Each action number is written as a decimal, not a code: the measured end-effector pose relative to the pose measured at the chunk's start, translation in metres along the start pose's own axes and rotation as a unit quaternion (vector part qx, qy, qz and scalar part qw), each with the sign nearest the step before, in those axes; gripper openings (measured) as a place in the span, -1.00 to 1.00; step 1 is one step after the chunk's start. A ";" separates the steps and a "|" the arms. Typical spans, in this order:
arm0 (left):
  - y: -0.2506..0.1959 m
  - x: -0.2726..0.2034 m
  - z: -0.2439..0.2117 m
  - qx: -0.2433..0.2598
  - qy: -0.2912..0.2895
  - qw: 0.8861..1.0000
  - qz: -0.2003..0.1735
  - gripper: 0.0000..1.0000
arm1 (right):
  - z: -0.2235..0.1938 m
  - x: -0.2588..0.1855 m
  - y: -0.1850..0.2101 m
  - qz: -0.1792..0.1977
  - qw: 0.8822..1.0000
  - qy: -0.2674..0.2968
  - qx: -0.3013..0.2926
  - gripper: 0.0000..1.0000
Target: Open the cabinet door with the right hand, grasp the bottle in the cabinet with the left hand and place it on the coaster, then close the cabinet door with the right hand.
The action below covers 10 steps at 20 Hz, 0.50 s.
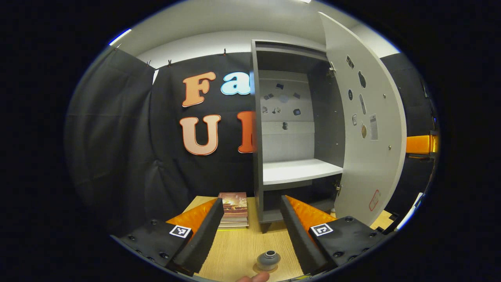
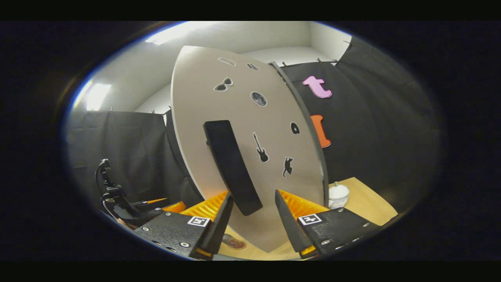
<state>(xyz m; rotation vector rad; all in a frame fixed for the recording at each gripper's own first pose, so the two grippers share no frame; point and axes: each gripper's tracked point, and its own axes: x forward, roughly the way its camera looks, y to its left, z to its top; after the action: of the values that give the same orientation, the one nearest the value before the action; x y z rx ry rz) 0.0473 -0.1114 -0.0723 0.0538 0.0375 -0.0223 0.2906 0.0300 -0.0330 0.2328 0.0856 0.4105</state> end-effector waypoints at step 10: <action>0.061 0.036 0.003 -0.041 -0.008 0.998 0.042 0.90 | -0.018 0.152 0.078 0.033 0.996 0.002 -0.081 0.79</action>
<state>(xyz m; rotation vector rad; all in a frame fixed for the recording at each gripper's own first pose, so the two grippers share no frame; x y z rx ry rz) 0.0845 -0.0510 -0.0672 -0.0273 0.0207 0.0620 0.3968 0.1650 -0.0367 0.0755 0.0477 0.4802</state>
